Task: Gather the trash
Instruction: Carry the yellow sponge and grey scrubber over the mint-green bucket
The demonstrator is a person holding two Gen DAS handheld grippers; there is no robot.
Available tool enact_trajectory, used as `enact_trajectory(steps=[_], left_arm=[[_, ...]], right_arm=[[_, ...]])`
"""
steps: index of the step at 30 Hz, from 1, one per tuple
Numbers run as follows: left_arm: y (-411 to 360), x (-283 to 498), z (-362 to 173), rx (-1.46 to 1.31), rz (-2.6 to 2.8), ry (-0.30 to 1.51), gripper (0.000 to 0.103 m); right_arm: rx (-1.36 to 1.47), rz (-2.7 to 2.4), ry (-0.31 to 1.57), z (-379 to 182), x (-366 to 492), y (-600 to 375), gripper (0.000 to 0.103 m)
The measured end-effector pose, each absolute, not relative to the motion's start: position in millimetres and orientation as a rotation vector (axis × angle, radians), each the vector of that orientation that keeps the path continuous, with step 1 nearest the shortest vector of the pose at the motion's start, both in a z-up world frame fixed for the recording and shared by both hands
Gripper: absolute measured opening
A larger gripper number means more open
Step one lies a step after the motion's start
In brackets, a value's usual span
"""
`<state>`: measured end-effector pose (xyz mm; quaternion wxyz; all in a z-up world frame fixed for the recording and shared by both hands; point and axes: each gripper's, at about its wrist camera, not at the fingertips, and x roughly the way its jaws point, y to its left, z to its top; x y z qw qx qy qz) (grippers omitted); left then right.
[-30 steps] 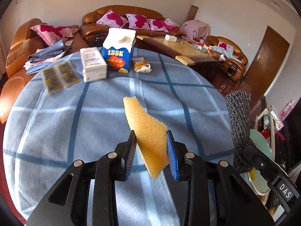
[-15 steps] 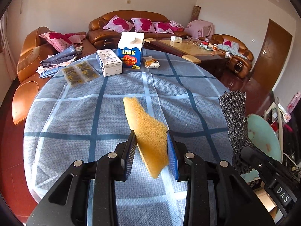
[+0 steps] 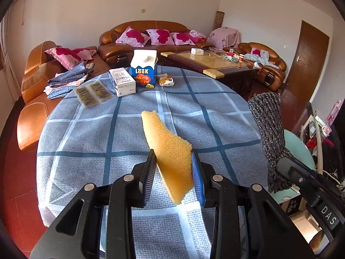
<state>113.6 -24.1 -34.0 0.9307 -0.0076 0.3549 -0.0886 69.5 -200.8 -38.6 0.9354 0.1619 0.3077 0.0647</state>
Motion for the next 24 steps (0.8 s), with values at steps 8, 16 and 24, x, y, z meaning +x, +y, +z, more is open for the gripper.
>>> enact_trajectory(steps=[8, 16, 24], left_arm=[[-38.7, 103.8, -25.6, 0.012, -0.185, 0.697, 0.032], [-66.4, 95.1, -27.8, 0.051, -0.209, 0.707, 0.032], [-88.4, 80.3, -25.3, 0.085, -0.231, 0.697, 0.032]], right_arm=[[0.243, 0.096, 0.597, -24.2, 60.4, -218.9, 0.015], [0.241, 0.044, 0.587, -27.2, 41.9, -249.4, 0.015], [0.241, 0.053, 0.576, -26.8, 30.8, -258.8, 0.015]])
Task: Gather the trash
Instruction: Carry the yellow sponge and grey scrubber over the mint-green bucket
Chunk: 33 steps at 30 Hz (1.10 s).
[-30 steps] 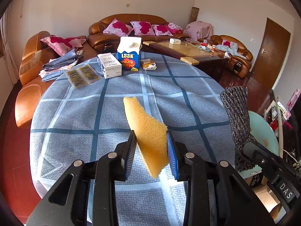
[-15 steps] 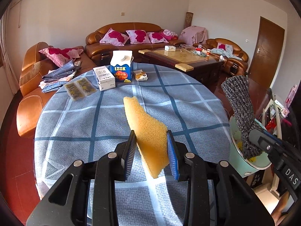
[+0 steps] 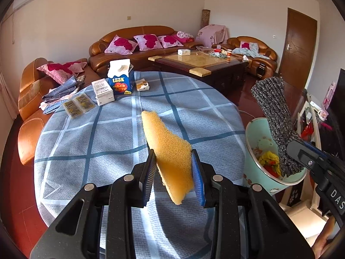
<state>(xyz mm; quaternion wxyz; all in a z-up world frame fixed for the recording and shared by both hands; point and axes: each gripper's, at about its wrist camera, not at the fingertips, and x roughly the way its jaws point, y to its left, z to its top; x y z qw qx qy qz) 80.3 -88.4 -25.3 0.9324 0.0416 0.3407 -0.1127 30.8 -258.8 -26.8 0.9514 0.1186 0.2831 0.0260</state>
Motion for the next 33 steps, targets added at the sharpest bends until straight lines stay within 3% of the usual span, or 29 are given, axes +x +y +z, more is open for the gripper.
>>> enact_trajectory(steps=[33], left_arm=[[-225.3, 73.3, -38.7, 0.185, -0.491, 0.729, 0.032]], right_arm=[[0.401, -0.249, 0.588, -59.3, -2.5, -382.5, 0.015]])
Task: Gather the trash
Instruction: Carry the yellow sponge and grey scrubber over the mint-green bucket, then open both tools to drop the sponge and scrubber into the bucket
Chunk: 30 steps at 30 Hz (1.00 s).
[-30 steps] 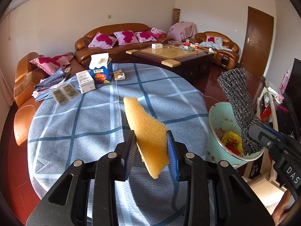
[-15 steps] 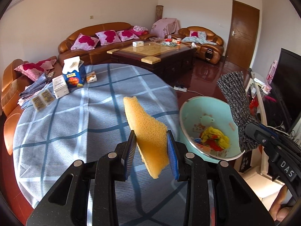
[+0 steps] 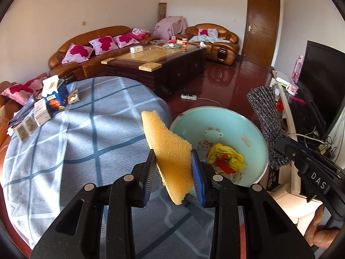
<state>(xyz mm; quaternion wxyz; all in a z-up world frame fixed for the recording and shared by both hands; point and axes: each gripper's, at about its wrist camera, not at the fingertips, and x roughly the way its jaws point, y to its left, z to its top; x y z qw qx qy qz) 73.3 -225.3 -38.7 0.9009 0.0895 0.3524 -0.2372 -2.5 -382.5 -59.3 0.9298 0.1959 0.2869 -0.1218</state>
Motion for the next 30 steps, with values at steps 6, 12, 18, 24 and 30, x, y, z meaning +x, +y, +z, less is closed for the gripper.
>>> enact_trajectory(steps=[6, 12, 18, 24, 30], left_arm=[[-252.3, 80.3, -43.1, 0.213, -0.505, 0.728, 0.032], [-279.3, 87.5, -50.4, 0.244, -0.518, 0.746, 0.032], [-297.4, 95.9, -59.1, 0.253, -0.528, 0.782, 0.032], [-314.9, 109.1, -68.4, 0.257, -0.524, 0.827, 0.032], [-320.5, 124.2, -75.0, 0.251, -0.5, 0.851, 0.032]], right_arm=[[0.425, -0.279, 0.581, -62.6, -2.5, -399.1, 0.015], [0.424, -0.299, 0.583, -66.8, 2.4, -408.9, 0.015], [0.41, -0.321, 0.591, -74.6, 10.4, -415.5, 0.015], [0.423, -0.316, 0.622, -83.9, 19.7, -421.6, 0.015], [0.446, -0.295, 0.66, -93.8, 36.8, -426.8, 0.016]])
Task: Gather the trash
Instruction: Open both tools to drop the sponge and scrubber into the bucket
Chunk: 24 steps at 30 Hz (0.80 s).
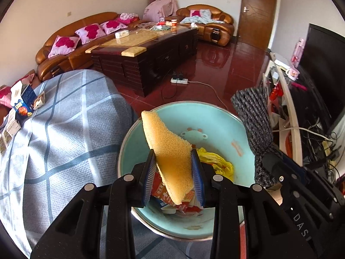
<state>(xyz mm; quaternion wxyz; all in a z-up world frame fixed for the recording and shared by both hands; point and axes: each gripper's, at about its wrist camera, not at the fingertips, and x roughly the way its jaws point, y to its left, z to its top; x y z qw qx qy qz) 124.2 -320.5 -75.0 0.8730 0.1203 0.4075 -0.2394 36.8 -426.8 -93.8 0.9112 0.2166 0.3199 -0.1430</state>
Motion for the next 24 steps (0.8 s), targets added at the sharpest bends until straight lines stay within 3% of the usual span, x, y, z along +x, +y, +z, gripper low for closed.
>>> enact_trajectory(steps=[9, 10, 11, 12, 19, 21, 24], left_arm=[[-319.9, 142.4, -87.2, 0.259, -0.471, 0.882, 0.036], [-318.6, 144.3, -88.4, 0.252, -0.471, 0.888, 0.041], [-317.3, 146.5, -89.3, 0.245, -0.466, 0.894, 0.064], [-314.4, 146.7, -90.0, 0.236, -0.451, 0.891, 0.077], [-306.1, 143.6, -87.1, 0.225, -0.44, 0.878, 0.078], [-301.2, 140.7, -81.4, 0.218, -0.42, 0.859, 0.091], [-291.2, 131.9, -70.7, 0.221, -0.392, 0.802, 0.097]], right_arm=[[0.49, -0.247, 0.699, -109.9, 56.3, -436.6, 0.019], [0.49, -0.241, 0.698, -109.7, 56.1, -436.4, 0.023], [0.492, -0.238, 0.694, -109.6, 55.4, -436.9, 0.028], [0.496, -0.237, 0.684, -108.5, 53.5, -437.8, 0.03], [0.538, -0.221, 0.623, -97.4, 45.4, -441.1, 0.035], [0.562, -0.217, 0.592, -92.4, 39.6, -442.7, 0.041], [0.568, -0.216, 0.554, -83.7, 31.2, -440.0, 0.052]])
